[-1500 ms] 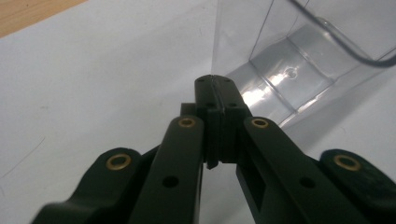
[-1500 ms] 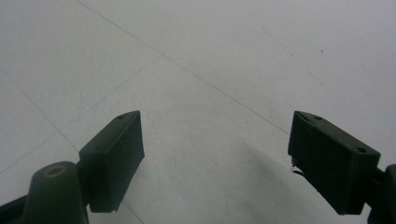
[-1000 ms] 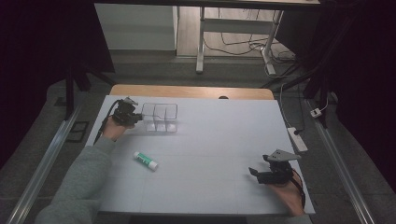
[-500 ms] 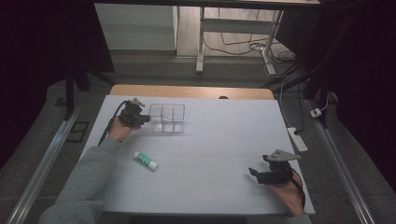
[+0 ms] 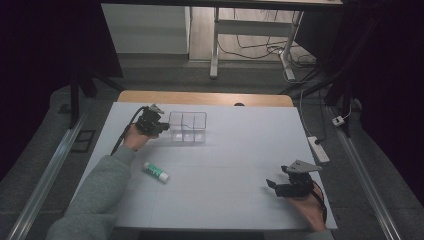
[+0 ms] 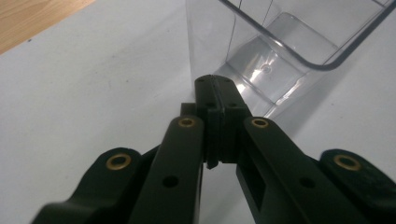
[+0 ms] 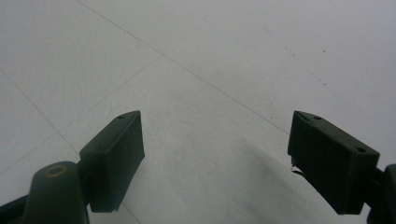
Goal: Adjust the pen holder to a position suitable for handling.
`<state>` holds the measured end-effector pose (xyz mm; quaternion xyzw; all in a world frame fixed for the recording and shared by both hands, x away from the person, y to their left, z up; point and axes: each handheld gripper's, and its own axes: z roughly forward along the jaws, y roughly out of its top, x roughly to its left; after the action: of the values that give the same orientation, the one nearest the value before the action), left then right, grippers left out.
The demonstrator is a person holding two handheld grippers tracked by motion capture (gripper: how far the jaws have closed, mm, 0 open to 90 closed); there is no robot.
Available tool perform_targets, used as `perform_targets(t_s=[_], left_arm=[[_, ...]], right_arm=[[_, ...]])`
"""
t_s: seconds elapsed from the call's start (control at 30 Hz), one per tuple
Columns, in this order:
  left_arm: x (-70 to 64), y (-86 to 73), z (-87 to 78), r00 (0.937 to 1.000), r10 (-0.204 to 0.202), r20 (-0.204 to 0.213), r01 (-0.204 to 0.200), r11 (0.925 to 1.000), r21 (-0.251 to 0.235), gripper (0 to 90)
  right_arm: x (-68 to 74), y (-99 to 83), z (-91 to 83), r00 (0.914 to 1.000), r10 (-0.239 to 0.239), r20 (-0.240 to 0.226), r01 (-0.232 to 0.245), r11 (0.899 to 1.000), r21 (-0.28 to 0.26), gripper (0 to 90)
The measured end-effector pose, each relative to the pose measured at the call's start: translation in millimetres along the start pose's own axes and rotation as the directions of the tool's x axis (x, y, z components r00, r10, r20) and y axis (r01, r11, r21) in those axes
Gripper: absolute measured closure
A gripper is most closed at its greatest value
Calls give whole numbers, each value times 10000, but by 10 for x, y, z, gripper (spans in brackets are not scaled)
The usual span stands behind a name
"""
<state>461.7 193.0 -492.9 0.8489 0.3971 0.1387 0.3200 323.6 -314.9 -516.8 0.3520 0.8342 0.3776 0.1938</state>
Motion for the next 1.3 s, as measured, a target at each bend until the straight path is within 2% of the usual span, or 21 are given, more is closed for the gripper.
perform_targets(t_s=[0.4, 0.57, 0.67, 0.73, 1.03, 1.3], left_arm=[[-129, 133, 63, 9993, 355, 107, -356, 9993, 97, 887], [-160, 182, 96, 9993, 289, 232, -289, 9996, 11, 886], [-185, 201, 114, 9992, 360, 184, -360, 9994, 4, 886], [-188, 218, 128, 9996, 224, 149, -224, 9997, 17, 886], [-257, 277, 210, 9997, 144, 201, -145, 9999, 72, 886], [-326, 307, 278, 9990, 277, 352, -282, 9995, 138, 886]], right_arm=[[2, 2, 1, 10000, 8, -9, -9, 10000, -26, 180], [1, 2, 2, 10000, 8, -17, -8, 10000, -27, 180], [-1, 1, 2, 10000, 12, -54, -12, 10000, -30, 180], [2, 1, 3, 10000, 3, -27, -3, 10000, -5, 180], [3, 0, 3, 10000, -1, -46, 1, 10000, 24, 180], [-4, 0, -3, 10000, 45, -45, -46, 10000, -86, 176]])
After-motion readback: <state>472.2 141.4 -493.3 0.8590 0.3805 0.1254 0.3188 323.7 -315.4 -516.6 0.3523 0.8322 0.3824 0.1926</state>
